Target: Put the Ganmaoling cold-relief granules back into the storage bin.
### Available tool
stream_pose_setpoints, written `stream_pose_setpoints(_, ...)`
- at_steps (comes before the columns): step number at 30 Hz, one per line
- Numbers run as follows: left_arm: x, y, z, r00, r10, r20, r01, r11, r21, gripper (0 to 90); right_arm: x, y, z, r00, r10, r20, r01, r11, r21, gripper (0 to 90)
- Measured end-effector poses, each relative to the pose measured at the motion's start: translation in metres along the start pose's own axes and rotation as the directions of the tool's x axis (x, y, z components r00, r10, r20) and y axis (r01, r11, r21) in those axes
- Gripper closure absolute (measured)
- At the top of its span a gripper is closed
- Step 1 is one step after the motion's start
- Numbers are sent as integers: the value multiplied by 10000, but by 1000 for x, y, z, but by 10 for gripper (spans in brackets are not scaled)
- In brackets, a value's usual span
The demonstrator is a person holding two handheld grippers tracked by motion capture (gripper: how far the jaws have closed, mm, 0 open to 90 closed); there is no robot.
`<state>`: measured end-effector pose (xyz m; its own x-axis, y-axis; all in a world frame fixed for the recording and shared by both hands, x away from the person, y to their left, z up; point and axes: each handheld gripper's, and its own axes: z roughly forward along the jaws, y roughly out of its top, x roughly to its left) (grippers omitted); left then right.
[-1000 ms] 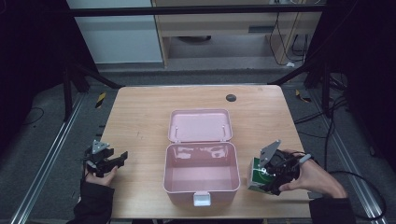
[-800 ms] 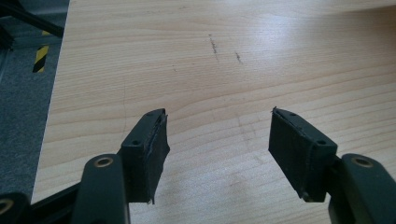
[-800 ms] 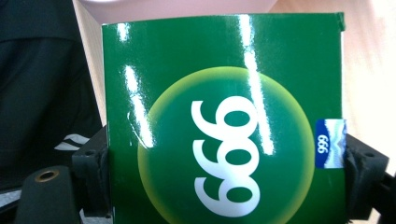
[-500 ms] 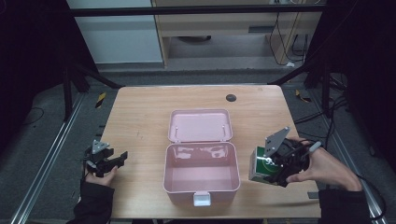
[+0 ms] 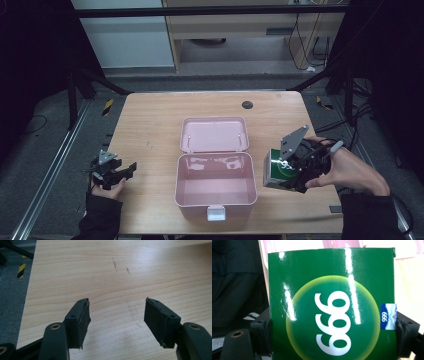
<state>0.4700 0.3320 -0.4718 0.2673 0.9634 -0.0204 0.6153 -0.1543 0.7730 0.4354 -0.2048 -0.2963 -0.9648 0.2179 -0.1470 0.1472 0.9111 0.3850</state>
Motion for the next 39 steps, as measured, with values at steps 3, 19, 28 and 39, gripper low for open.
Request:
stream_pose_setpoints(3, 0, 0, 0, 10000, -27, 0, 27, 10000, -15, 363, -1, 7, -3, 9999, -86, -65, 86, 9999, 91, 159)
stream_pose_setpoints(19, 1, 0, 0, 10000, -33, -1, 33, 10000, -3, 363, -2, 43, -8, 9976, -695, 6, 695, 9976, -9, 160)
stream_pose_setpoints(28, 0, 0, 0, 10000, -26, 3, 26, 10000, -8, 361, -3, 64, -2, 9973, -729, -33, 728, 9971, -213, 160)
stream_pose_setpoints(39, 1, 0, -1, 10000, -8, -21, 8, 10000, -18, 361, -2, 81, 8, 9960, -825, -334, 814, 9961, -334, 159)
